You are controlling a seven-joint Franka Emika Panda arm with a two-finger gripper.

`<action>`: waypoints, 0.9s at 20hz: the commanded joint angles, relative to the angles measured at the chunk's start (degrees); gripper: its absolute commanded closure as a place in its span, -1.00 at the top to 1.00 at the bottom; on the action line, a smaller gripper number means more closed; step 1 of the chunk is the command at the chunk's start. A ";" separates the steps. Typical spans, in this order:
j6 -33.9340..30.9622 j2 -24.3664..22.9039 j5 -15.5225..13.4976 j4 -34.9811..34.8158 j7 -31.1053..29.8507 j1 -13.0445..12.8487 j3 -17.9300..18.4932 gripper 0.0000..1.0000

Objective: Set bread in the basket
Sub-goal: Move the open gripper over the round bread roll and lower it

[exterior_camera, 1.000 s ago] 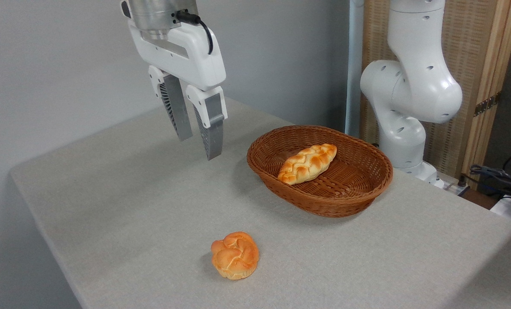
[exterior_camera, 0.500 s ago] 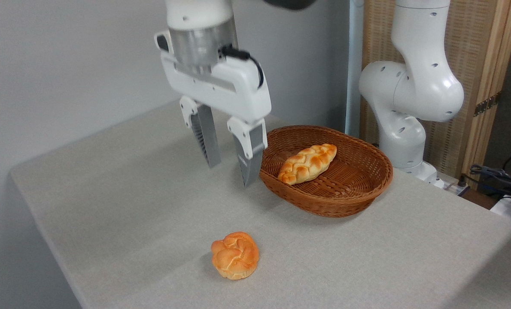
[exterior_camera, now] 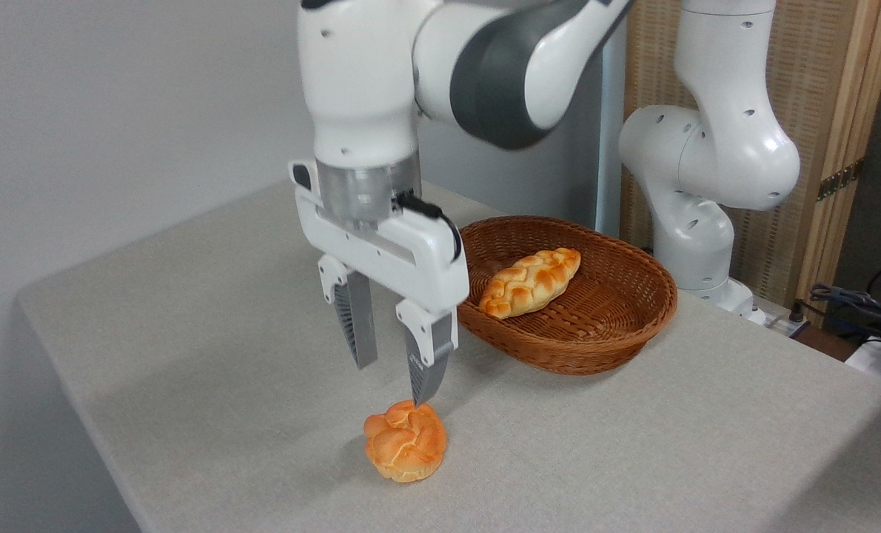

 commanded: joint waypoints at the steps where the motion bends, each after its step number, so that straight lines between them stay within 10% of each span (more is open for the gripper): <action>1: 5.91 0.30 0.96 -3.70 0.60 -0.48 0.30 1.00; 18: 9.17 3.11 4.83 -5.56 0.16 -1.10 0.22 0.98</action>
